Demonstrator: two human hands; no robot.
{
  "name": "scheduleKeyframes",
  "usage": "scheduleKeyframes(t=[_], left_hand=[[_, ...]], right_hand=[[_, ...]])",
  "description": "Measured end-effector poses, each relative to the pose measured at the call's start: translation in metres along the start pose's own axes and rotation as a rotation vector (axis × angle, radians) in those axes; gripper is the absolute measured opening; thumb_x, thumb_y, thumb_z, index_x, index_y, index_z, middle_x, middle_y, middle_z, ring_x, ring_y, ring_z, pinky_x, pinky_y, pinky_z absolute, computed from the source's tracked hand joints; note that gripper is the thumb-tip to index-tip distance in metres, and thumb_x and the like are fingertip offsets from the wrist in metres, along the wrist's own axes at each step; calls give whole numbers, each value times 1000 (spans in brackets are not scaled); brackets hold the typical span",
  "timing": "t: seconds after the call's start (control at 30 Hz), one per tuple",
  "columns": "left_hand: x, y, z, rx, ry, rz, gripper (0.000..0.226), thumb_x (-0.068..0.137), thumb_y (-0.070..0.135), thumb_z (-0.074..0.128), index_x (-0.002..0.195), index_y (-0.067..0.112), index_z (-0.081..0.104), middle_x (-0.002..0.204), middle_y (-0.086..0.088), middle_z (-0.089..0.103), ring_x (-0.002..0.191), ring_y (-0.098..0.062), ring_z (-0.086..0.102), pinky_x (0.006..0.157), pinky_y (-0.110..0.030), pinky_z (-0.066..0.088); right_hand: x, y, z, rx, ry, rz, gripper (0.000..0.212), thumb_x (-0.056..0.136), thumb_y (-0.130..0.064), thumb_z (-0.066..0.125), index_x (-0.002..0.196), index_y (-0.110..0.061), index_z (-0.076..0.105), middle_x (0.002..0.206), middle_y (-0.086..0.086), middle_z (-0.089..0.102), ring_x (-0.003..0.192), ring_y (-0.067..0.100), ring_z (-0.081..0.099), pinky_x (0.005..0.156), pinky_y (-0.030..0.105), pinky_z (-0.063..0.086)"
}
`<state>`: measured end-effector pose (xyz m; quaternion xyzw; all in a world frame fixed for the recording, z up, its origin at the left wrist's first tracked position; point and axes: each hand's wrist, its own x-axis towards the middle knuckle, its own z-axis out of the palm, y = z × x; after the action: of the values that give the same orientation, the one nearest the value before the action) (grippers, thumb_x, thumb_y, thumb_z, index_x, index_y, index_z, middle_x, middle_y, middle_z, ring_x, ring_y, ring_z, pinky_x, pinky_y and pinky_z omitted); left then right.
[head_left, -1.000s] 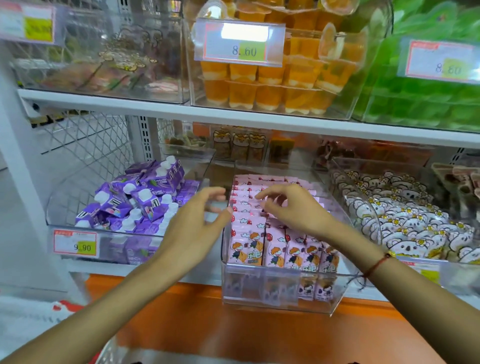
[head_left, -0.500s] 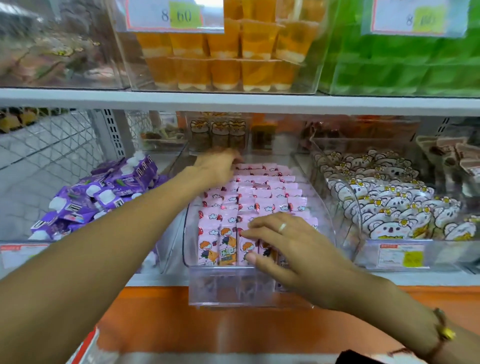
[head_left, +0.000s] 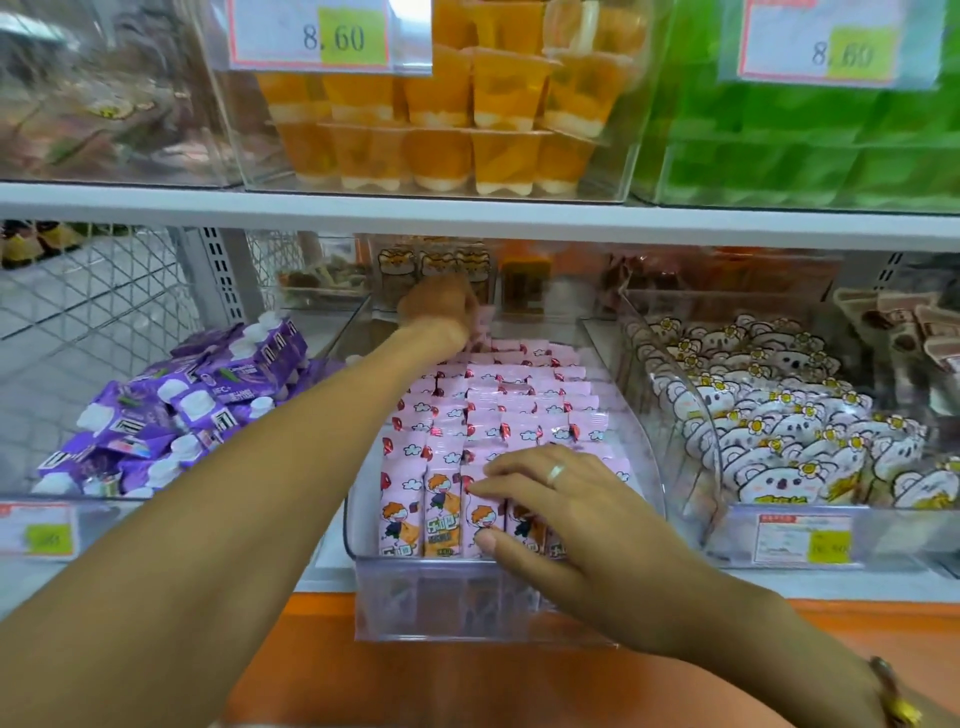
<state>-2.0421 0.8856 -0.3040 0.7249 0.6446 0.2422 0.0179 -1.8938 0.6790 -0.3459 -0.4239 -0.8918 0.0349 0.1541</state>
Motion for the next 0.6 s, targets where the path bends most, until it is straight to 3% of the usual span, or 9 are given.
scheduleKeyframes(t=[0.13,0.2,0.33,0.47,0.53,0.6], left_hand=[[1,5,-13,-561,129,-213,8,99,15,46,95,14,53,108,-5,63,100,-24,64,87,-42,55],[-12,6,-19,-755,146,-261,16,100,13,42,87,15,51,115,-11,64,105,-26,64,89,-44,54],[-57,4,-32,-912,318,-306,20,99,20,48,112,10,59,116,-10,65,107,-26,60,94,-41,50],[-111,-2,-60,-1212,414,-271,4,99,16,50,102,16,53,101,-4,65,91,-16,62,83,-34,53],[-137,-8,-72,-1254,474,-247,4,98,17,51,101,17,53,99,-3,65,88,-13,62,82,-29,51],[-165,-14,-79,-1296,500,-202,3,97,20,55,96,21,57,94,0,67,83,-8,62,81,-26,51]], right_hand=[[1,1,3,23,15,23,56,91,-64,25,132,-34,50,133,-19,46,122,-1,34,99,12,19],[0,2,4,34,20,33,53,92,-63,30,132,-35,50,133,-20,45,122,-2,33,99,11,18],[0,2,4,40,42,31,48,94,-60,35,132,-35,51,133,-20,46,124,-2,35,102,15,22],[1,-3,1,71,105,38,35,96,-43,48,125,-26,59,126,-14,54,120,4,42,102,19,31],[1,-7,-4,234,241,127,21,97,-30,51,114,-27,61,113,-20,56,110,6,50,93,24,40],[4,-13,-10,445,377,234,13,97,-27,51,103,-34,59,101,-28,56,100,-1,54,84,17,42]])
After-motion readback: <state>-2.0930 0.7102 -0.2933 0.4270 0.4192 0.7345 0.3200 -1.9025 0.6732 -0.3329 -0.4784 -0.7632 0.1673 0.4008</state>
